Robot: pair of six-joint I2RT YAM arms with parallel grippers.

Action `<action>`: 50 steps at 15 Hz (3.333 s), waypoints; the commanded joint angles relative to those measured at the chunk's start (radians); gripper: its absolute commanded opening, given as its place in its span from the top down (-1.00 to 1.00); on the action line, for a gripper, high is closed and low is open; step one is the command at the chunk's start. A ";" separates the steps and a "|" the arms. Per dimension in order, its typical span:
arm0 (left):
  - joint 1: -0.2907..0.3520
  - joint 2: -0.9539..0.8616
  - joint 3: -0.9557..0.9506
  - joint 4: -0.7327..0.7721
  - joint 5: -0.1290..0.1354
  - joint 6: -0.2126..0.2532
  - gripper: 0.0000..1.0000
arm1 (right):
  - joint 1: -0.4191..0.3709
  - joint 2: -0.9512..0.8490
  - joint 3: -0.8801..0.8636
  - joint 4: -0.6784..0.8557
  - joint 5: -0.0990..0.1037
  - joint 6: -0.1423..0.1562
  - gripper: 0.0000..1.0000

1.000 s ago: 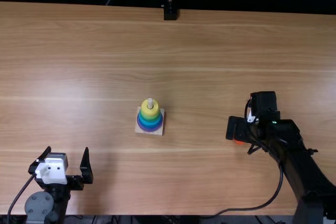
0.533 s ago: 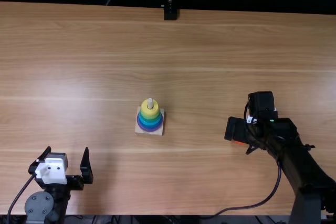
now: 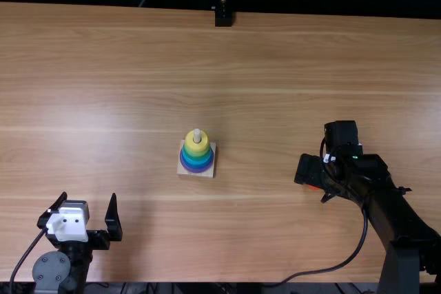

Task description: Build the Hanoi tower: stack the rings onto the peg from bottom to top in this color order: purple, dark blue, light blue, dark green, light green, yellow, orange.

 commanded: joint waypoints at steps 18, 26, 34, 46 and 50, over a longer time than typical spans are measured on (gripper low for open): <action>0.008 -0.012 -0.101 -0.086 -0.004 0.012 -1.00 | 0.150 -0.079 0.154 -0.227 0.020 0.040 0.98; 0.010 -0.012 -0.101 -0.086 -0.004 0.012 -1.00 | 0.431 -0.076 0.576 -0.522 0.013 -0.063 0.96; 0.008 -0.012 -0.101 -0.086 -0.004 0.012 -1.00 | 0.558 0.183 0.956 -0.588 0.013 -0.074 0.96; 0.008 -0.012 -0.101 -0.086 -0.004 0.012 -1.00 | 0.680 0.350 1.182 -0.590 0.013 -0.070 0.97; 0.010 -0.012 -0.101 -0.086 -0.004 0.012 -1.00 | 0.687 0.355 1.194 -0.592 0.013 -0.070 0.97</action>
